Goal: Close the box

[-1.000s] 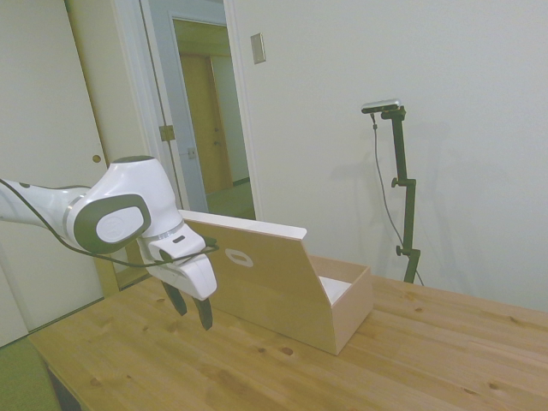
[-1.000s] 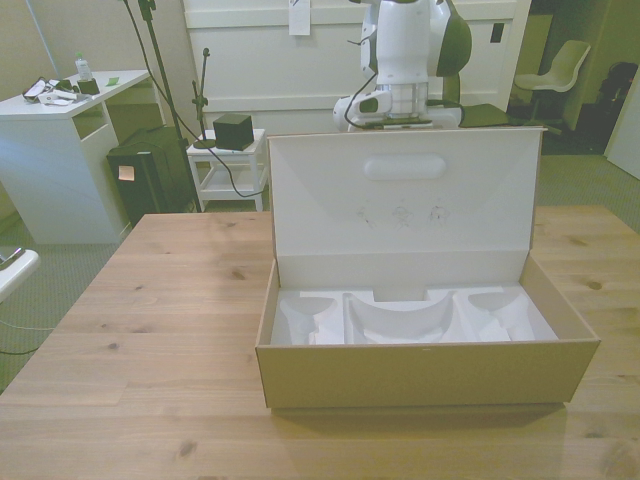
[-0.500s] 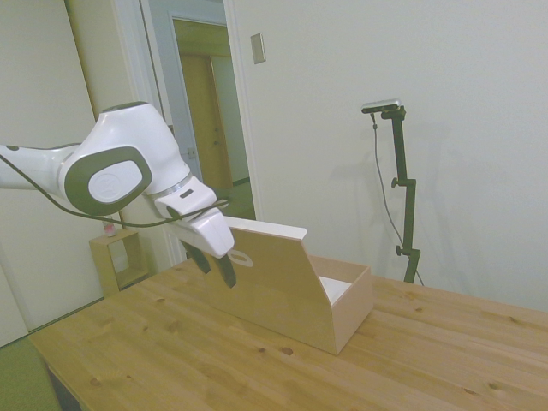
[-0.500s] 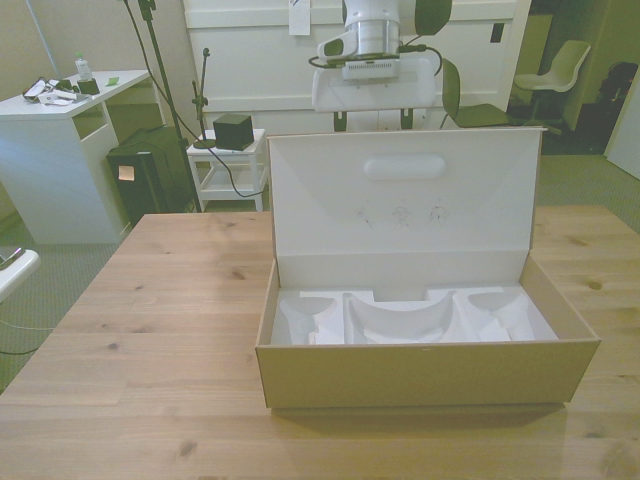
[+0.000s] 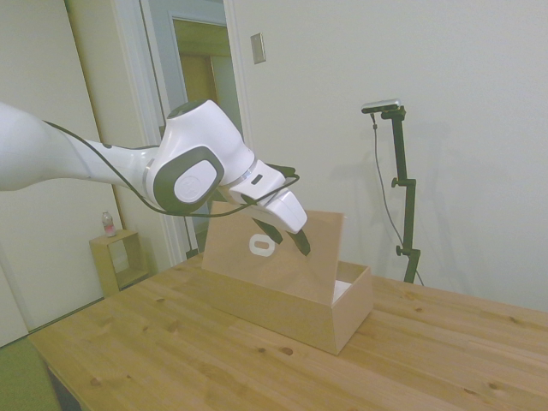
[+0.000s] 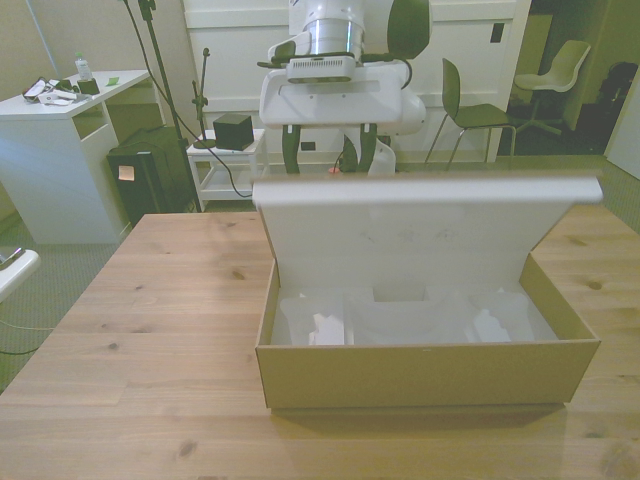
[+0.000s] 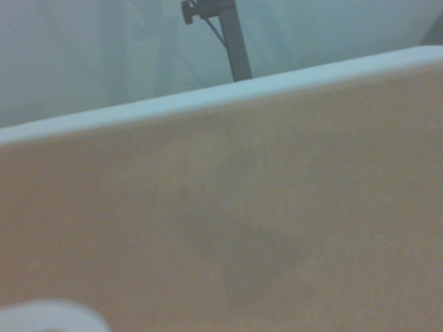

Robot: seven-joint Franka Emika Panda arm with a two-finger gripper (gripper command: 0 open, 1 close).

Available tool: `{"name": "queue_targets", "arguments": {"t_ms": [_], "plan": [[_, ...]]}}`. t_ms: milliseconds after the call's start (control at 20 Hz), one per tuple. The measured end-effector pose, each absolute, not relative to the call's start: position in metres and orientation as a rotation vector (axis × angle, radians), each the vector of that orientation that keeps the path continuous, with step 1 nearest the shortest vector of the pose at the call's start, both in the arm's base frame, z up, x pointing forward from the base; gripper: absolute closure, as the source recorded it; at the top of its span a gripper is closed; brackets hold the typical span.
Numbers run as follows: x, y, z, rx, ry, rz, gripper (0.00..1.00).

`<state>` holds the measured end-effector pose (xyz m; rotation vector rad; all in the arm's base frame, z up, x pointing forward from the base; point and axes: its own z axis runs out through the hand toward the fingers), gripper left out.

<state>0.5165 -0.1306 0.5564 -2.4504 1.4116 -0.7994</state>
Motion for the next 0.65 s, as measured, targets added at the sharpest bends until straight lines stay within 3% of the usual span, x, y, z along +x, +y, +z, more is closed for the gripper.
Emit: {"name": "queue_targets", "arguments": {"t_ms": [400, 650], "plan": [[0.48, -0.089, 0.586, -2.597, 1.343, -0.407, 0.0], [0.474, -0.06, 0.571, -2.679, 1.291, -0.266, 0.0]]}}
